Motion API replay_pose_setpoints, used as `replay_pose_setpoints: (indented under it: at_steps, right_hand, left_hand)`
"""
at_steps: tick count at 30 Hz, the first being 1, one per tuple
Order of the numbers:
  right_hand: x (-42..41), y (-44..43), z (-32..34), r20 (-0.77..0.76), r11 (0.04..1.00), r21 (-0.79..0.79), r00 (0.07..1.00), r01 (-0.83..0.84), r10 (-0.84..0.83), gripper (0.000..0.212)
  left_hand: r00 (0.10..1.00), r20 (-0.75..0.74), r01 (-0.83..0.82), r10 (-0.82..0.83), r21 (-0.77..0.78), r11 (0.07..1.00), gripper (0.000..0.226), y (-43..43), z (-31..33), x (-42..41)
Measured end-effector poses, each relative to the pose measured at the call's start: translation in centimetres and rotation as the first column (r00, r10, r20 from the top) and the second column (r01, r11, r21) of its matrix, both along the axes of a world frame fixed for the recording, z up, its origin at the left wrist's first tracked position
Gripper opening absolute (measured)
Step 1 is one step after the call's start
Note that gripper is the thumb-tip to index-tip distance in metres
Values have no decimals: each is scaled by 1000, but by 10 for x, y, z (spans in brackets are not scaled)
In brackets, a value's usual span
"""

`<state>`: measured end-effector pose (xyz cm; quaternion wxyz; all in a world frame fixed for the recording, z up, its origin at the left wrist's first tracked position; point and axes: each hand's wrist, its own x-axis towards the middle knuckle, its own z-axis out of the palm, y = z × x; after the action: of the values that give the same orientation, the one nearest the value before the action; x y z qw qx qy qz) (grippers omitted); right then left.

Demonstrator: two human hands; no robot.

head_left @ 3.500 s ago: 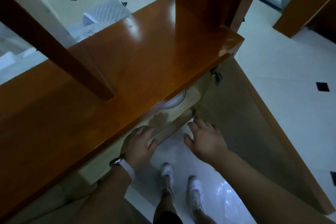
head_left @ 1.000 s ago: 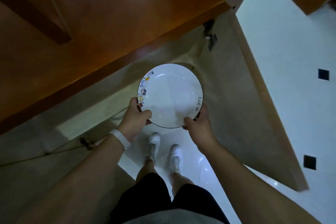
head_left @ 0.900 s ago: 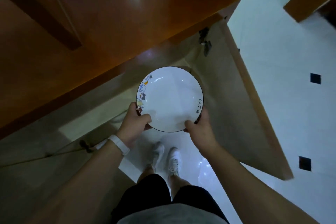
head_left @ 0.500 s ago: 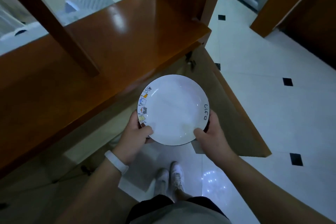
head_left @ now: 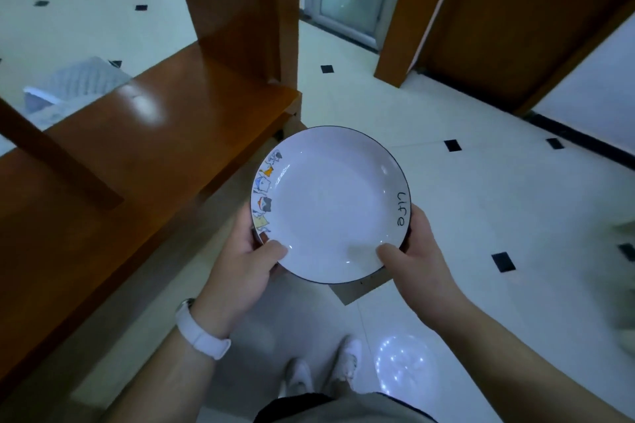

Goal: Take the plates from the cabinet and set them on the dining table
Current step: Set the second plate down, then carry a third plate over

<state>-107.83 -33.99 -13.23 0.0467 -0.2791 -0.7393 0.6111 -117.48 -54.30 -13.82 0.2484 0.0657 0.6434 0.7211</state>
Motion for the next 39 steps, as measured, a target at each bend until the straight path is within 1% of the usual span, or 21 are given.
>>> replay_pose_setpoints:
  at_steps: [4, 10, 14, 17, 21, 23, 27, 29, 32, 34, 37, 39]
  right_hand:
    - [28, 26, 13, -57, 996, -3, 995, 87, -87, 55]
    - [82, 78, 28, -131, 975, -113, 970, 192, -206, 59]
    - [126, 128, 31, -180, 947, -193, 939, 257, -292, 64]
    - [169, 176, 33, -177, 933, -194, 924, 303, -338, 66]
    - [232, 249, 37, -183, 902, -169, 886, 398, -425, 64]
    - [263, 284, 37, -194, 877, -149, 857, 456, -478, 60]
    - [328, 338, 42, -206, 801, -147, 774, 581, -599, 64]
    - [358, 358, 48, -224, 768, -135, 736, 626, -639, 60]
    - [398, 381, 54, -252, 723, -132, 683, 678, -686, 60]
    - [419, 392, 56, -270, 673, -153, 625, 724, -733, 60]
    - [441, 404, 58, -297, 601, -182, 539, 779, -788, 60]
    - [450, 414, 60, -303, 568, -188, 503, 801, -809, 59]
  left_hand:
    - [993, 15, 113, -113, 20, 993, 63, 34, 13, 8]
    - [958, 39, 284, -284, 21, 959, 63, 102, 33, 30]
    - [926, 36, 375, -376, 17, 927, 64, 169, 39, 55]
    - [890, 36, 455, -454, -14, 890, 64, 227, 42, 83]
    - [815, 40, 580, -578, -30, 814, 67, 318, 47, 127]
    - [776, 22, 631, -630, -30, 775, 67, 366, 48, 151]
    - [686, -4, 727, -728, -33, 686, 66, 449, 54, 207]
    - [659, -9, 752, -752, -29, 659, 64, 484, 58, 232]
    - [604, 2, 797, -797, -15, 604, 60, 528, 63, 267]
    - [550, 5, 835, -835, 10, 550, 58, 551, 67, 285]
    - [470, 1, 882, -882, 18, 470, 57, 584, 71, 304]
    - [442, 2, 897, -897, 21, 442, 58, 606, 71, 311]
